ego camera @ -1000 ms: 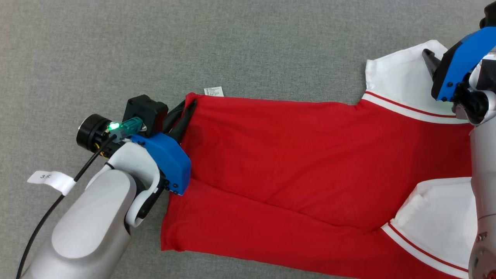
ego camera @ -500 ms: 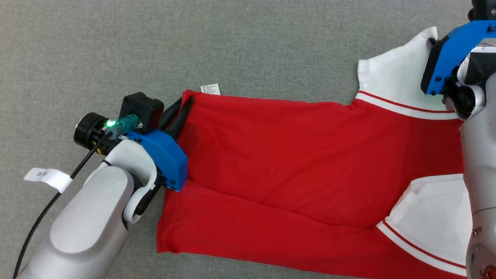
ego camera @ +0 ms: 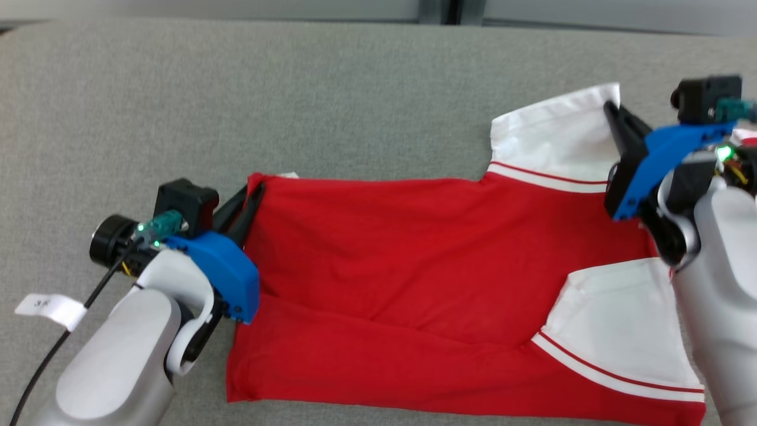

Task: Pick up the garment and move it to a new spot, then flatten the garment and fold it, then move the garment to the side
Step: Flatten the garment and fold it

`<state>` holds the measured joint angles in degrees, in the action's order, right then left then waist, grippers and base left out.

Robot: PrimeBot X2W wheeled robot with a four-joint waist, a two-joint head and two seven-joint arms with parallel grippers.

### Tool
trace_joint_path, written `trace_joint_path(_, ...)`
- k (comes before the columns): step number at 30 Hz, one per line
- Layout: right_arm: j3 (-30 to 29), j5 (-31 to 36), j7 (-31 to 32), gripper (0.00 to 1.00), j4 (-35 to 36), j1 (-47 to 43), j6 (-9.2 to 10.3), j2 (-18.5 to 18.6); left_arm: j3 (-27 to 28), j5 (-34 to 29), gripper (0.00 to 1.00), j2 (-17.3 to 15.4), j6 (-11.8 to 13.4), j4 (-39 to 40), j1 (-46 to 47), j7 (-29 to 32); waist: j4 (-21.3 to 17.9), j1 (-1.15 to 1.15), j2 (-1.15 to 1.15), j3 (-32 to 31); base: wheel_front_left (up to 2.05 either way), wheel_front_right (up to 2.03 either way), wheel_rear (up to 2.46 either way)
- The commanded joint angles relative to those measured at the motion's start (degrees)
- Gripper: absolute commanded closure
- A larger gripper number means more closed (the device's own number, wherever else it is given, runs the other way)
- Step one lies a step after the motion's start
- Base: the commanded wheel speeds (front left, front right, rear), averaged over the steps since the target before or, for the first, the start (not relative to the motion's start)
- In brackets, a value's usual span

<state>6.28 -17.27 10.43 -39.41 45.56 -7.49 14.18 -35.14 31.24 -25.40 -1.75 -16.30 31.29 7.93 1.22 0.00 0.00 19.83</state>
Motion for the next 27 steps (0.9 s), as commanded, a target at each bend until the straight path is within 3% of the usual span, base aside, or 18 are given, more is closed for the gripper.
trace_joint_path(1,0.86,-1.23,-0.65,1.00,1.28,-2.26,0.00,0.82,0.26,0.31,1.00,-0.47,0.32,0.46,-1.14,-0.43,-1.86,0.00,0.00,-2.34,0.00,0.00,0.00)
trace_joint_path(5,3.59,-6.51,-2.96,1.00,8.99,-10.55,0.00,2.93,-0.02,0.59,1.00,-1.02,0.84,2.19,-4.43,-1.70,-2.98,0.00,0.00,-5.88,0.00,0.00,0.00)
trace_joint_path(10,2.21,-9.49,-5.36,1.00,18.26,-21.90,0.00,3.88,0.69,-0.46,1.00,-1.96,3.70,5.30,-9.22,-6.02,-3.82,0.00,0.00,-9.20,0.00,0.00,0.00)
trace_joint_path(21,-4.65,-6.71,-5.35,1.00,29.27,-40.80,-0.01,-3.02,1.77,-0.66,1.00,-2.85,9.68,7.16,-23.40,-15.83,-4.89,0.00,0.00,-11.31,0.00,0.00,0.00)
trace_joint_path(27,-6.67,-4.58,-6.28,1.00,28.93,-44.36,-0.01,-5.97,0.71,-0.47,1.00,-0.65,9.13,2.75,-26.40,-20.15,-5.03,0.00,0.00,-11.41,0.00,0.00,0.00)
